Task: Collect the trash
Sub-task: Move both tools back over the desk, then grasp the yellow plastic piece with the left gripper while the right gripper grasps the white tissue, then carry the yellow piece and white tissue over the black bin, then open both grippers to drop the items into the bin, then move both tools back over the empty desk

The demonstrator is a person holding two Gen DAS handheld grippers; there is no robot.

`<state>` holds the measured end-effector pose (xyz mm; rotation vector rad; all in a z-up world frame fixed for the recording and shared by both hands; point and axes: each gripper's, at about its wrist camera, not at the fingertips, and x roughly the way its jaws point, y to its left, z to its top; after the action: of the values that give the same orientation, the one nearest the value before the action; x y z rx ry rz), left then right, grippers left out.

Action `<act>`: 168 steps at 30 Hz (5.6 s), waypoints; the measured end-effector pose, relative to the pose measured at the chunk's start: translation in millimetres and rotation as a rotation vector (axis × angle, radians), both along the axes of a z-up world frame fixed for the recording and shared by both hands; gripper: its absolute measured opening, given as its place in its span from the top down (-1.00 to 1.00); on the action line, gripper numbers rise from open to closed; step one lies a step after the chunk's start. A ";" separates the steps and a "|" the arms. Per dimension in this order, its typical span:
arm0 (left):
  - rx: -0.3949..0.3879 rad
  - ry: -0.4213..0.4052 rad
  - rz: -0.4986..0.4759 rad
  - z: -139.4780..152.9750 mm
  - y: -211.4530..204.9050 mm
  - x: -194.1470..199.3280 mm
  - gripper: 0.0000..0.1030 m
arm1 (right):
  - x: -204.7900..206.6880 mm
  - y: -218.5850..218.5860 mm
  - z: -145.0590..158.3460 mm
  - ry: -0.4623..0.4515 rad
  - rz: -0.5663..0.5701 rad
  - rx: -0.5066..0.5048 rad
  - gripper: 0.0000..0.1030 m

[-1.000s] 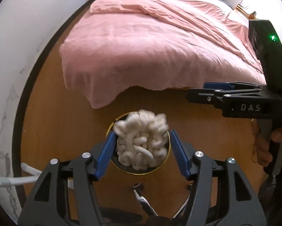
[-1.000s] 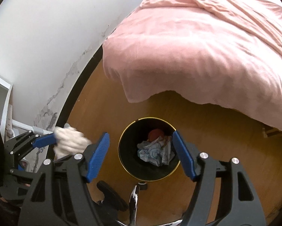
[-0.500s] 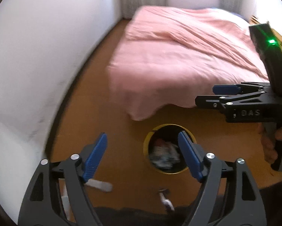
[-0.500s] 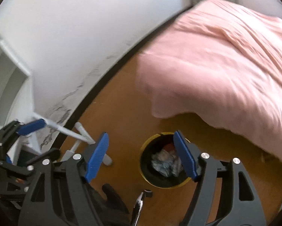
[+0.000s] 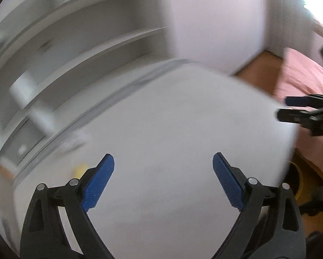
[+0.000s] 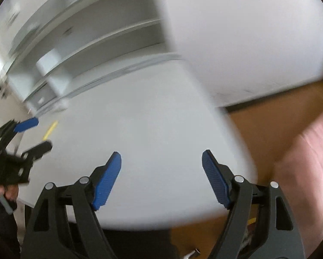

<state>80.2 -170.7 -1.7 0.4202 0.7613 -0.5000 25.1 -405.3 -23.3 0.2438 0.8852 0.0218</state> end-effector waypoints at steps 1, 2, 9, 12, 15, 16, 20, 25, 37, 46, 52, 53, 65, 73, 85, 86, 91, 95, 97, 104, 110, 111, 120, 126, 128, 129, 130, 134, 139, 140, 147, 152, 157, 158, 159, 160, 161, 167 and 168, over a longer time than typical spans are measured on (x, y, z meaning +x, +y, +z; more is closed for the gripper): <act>0.002 0.008 0.041 -1.7 22.5 12.3 -0.75 | 15.4 18.3 0.1 0.002 0.047 -0.003 -0.45; 0.002 0.017 0.066 -3.3 37.5 20.2 -0.75 | 30.1 36.6 -0.5 0.007 0.091 -0.008 -0.45; -0.026 0.100 0.182 -28.0 116.8 72.2 -0.74 | 114.9 139.4 -7.5 0.046 0.311 -0.016 -0.45; -0.033 0.120 0.194 -40.9 124.4 79.9 -0.73 | 136.2 168.8 -9.4 0.064 0.360 -0.018 -0.45; -0.027 0.130 0.183 -47.3 124.4 85.4 -0.58 | 158.8 191.0 -11.1 0.072 0.394 -0.021 -0.45; -0.025 0.131 0.174 -49.0 122.1 85.0 -0.55 | 165.8 195.8 -11.5 0.075 0.401 -0.025 -0.45; 0.001 0.143 0.134 -59.8 121.0 92.4 -0.03 | 194.5 214.4 -18.6 0.090 0.415 -0.030 -0.45; -0.057 0.186 0.129 -62.3 134.6 98.8 0.77 | 224.7 243.2 -24.0 0.094 0.458 -0.047 -0.45; -0.120 0.175 0.229 -47.0 177.1 81.1 0.77 | 271.4 291.6 -40.5 0.086 0.492 -0.126 -0.34; -0.141 0.161 0.258 -32.2 172.5 72.8 0.77 | 233.2 267.6 -23.5 0.041 0.455 -0.150 0.02; -0.161 0.139 0.172 -20.1 116.9 53.7 0.77 | 169.4 194.1 -2.6 0.010 0.325 -0.119 0.02; -0.168 0.145 0.156 -21.2 106.1 52.0 0.77 | 154.0 175.1 0.3 0.006 0.290 -0.111 0.02; -0.250 0.190 -0.205 -12.2 -103.9 -16.8 0.77 | -48.2 -52.7 6.6 -0.029 -0.218 -0.075 0.01; -0.274 0.232 -0.573 -18.8 -242.9 -115.1 0.77 | -197.5 -179.3 -37.5 0.054 -0.590 -0.001 0.01; -0.138 0.394 -0.850 -117.4 -358.3 -201.8 0.77 | -320.1 -247.8 -139.1 0.201 -0.831 0.154 0.01; -0.118 0.397 -0.852 -125.8 -363.7 -206.1 0.77 | -325.5 -249.1 -148.9 0.222 -0.834 0.167 0.01; -0.051 0.442 -0.864 -156.9 -385.7 -222.4 0.77 | -333.7 -257.1 -187.0 0.311 -0.841 0.227 0.01; -0.037 0.457 -0.867 -168.1 -388.6 -226.2 0.77 | -338.4 -257.0 -195.7 0.326 -0.841 0.243 0.01; -0.034 0.466 -0.871 -172.7 -397.4 -229.9 0.77 | -341.9 -256.9 -196.3 0.323 -0.843 0.244 -0.01; -0.019 0.478 -0.892 -174.2 -399.2 -238.0 0.77 | -348.0 -259.5 -197.3 0.309 -0.856 0.271 -0.17; 0.026 0.503 -0.924 -188.3 -402.6 -247.6 0.77 | -353.6 -264.9 -192.7 0.280 -0.871 0.279 -0.31; 0.031 0.509 -0.928 -190.3 -403.2 -249.1 0.77 | -354.0 -265.9 -191.4 0.276 -0.877 0.279 -0.32; 0.117 0.575 -0.995 -211.1 -418.7 -272.6 0.76 | -372.0 -278.5 -180.5 0.219 -0.975 0.273 -0.33; 0.124 0.561 -1.020 -210.7 -425.4 -282.6 0.74 | -379.4 -282.5 -173.8 0.191 -1.000 0.266 -0.33; 0.115 0.551 -1.016 -207.7 -426.8 -281.8 0.61 | -380.9 -282.0 -170.7 0.186 -1.005 0.253 -0.34; 0.110 0.547 -1.012 -205.2 -426.4 -280.3 0.36 | -381.4 -281.5 -169.8 0.185 -1.005 0.249 -0.34; 0.100 0.537 -1.005 -201.8 -425.0 -278.1 0.09 | -381.7 -281.0 -168.7 0.184 -1.006 0.245 -0.34; 0.066 0.440 -0.971 -177.0 -410.5 -267.2 -0.38 | -376.8 -277.0 -161.0 0.182 -0.990 0.207 -0.44; -0.073 0.293 -0.828 -113.5 -367.8 -234.1 -0.77 | -343.6 -268.3 -128.4 0.147 -0.895 0.129 -0.47; -0.104 0.279 -0.798 -101.5 -358.4 -226.1 -0.78 | -330.9 -265.3 -118.1 0.138 -0.867 0.099 -0.47; -0.169 0.115 -0.510 -24.2 -254.3 -147.4 -0.81 | -212.0 -218.3 -49.7 0.017 -0.586 0.005 -0.47; -0.176 0.077 -0.213 -5.1 -153.5 -83.7 -0.81 | -112.8 -143.1 -15.3 -0.045 -0.326 -0.042 -0.49; -0.154 0.028 0.039 -2.4 -50.2 -44.9 -0.81 | -30.9 -46.1 2.4 -0.088 -0.080 -0.062 -0.49; -0.147 0.020 0.095 -3.1 -25.5 -38.8 -0.81 | -20.8 -30.9 3.8 -0.091 -0.046 -0.061 -0.49; -0.146 0.016 0.129 -2.6 -10.8 -35.7 -0.81 | -7.1 -8.1 5.4 -0.095 0.001 -0.060 -0.49; -0.143 0.011 0.171 -2.9 8.9 -32.6 -0.81 | 1.2 5.9 6.0 -0.098 0.028 -0.057 -0.49; -0.141 0.004 0.218 -3.2 30.4 -30.6 -0.81 | 8.3 20.1 6.9 -0.103 0.059 -0.052 -0.49; -0.150 -0.017 0.377 -0.7 119.9 -34.5 -0.81 | 32.5 96.8 11.6 -0.122 0.178 -0.058 -0.50; -0.155 -0.019 0.398 -0.8 130.7 -36.7 -0.81 | 34.2 105.1 11.4 -0.121 0.191 -0.058 -0.50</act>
<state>43.5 -40.0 -2.5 0.1220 0.7589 -0.1794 59.3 -300.2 -11.9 0.1015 0.7844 0.1864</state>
